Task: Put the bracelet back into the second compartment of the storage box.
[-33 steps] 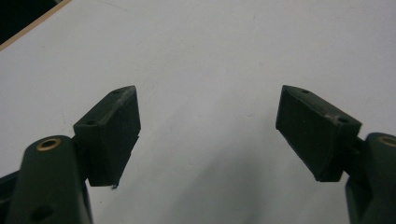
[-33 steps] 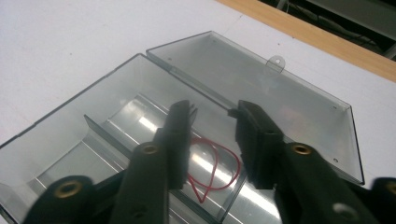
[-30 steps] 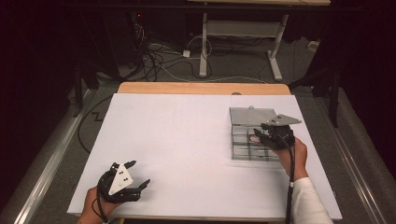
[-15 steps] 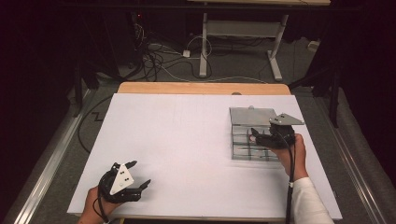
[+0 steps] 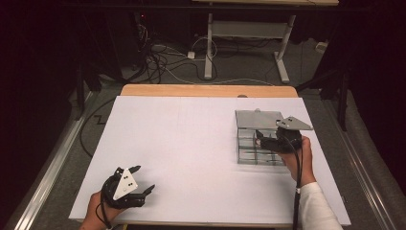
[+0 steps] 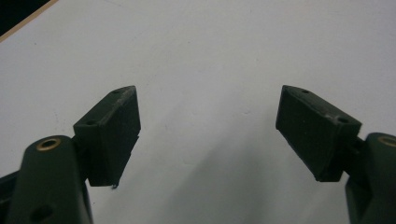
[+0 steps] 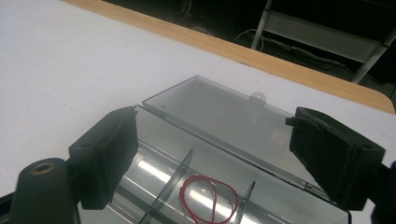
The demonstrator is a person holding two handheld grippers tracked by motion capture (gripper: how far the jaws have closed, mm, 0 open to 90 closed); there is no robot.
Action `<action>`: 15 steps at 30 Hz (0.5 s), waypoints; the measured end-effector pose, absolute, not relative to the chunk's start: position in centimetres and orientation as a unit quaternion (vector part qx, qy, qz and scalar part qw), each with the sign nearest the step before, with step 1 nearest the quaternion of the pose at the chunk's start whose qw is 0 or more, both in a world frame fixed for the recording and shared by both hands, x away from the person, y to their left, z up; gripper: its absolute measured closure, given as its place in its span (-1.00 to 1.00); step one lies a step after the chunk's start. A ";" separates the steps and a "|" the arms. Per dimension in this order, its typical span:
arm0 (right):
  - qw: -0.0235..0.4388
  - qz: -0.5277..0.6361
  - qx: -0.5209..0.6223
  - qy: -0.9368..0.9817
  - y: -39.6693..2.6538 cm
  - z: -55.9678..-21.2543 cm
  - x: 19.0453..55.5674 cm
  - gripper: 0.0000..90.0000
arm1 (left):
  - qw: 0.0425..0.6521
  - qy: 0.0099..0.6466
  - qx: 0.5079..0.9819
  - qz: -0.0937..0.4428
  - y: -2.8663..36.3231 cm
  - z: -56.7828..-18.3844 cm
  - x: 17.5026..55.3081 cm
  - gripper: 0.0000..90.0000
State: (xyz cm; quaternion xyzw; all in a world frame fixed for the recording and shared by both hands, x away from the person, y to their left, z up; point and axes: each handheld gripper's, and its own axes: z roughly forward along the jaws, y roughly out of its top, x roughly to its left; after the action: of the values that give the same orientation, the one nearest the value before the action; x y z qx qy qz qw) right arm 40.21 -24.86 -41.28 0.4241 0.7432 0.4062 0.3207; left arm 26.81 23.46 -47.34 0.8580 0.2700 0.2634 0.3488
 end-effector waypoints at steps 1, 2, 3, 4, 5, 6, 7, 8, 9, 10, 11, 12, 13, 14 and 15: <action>0.321 0.406 0.424 0.743 -24.9 -41.3 40.2 -0.64 | 0.349 0.270 0.858 0.263 23.5 -47.3 26.8 -0.53; 0.322 0.407 0.421 0.744 -24.8 -41.2 40.2 -0.64 | 0.349 0.270 0.858 0.264 23.5 -47.3 26.8 -0.53; 0.324 0.410 0.417 0.744 -24.7 -41.1 40.0 -0.64 | 0.349 0.270 0.858 0.264 23.5 -47.3 26.8 -0.53; 0.324 0.410 0.417 0.744 -24.7 -41.1 40.0 -0.64 | 0.349 0.270 0.857 0.264 23.5 -47.3 26.8 -0.53; 0.324 0.414 0.415 0.743 -24.7 -41.0 39.8 -0.63 | 0.349 0.270 0.858 0.264 23.5 -47.3 26.8 -0.53; 0.324 0.416 0.415 0.741 -24.7 -40.9 39.8 -0.63 | 0.349 0.271 0.857 0.265 23.5 -47.3 26.8 -0.53; 0.324 0.419 0.415 0.740 -24.7 -40.9 39.7 -0.63 | 0.349 0.271 0.857 0.265 23.5 -47.3 26.8 -0.53; 0.324 0.420 0.414 0.740 -24.7 -40.8 39.6 -0.63 | 0.349 0.271 0.857 0.265 23.5 -47.3 26.8 -0.53; 0.324 0.422 0.413 0.740 -24.7 -40.7 39.5 -0.63 | 0.349 0.271 0.857 0.265 23.5 -47.3 26.8 -0.53; 0.324 0.423 0.411 0.740 -24.7 -40.6 39.4 -0.63 | 0.349 0.271 0.857 0.265 23.5 -47.3 26.8 -0.53; 0.326 0.425 0.408 0.739 -24.6 -40.5 39.3 -0.63 | 0.349 0.270 0.857 0.265 23.5 -47.3 26.8 -0.53; 0.326 0.426 0.408 0.739 -24.6 -40.4 39.2 -0.63 | 0.349 0.270 0.857 0.265 23.5 -47.3 26.8 -0.53; 0.327 0.429 0.406 0.738 -24.5 -40.3 39.1 -0.63 | 0.349 0.270 0.857 0.265 23.5 -47.3 26.8 -0.53; 0.326 0.432 0.406 0.737 -24.4 -40.2 39.0 -0.63 | 0.349 0.271 0.857 0.265 23.5 -47.3 26.8 -0.53; 0.327 0.433 0.402 0.737 -24.4 -40.1 38.8 -0.63 | 0.349 0.270 0.857 0.265 23.5 -47.3 26.8 -0.53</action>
State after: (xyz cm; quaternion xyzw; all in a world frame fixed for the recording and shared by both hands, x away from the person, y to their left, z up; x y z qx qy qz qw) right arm 38.85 -24.36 -40.10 0.4021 0.7373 0.4333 0.3269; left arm 26.78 23.50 -47.28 0.8574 0.2703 0.2648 0.3490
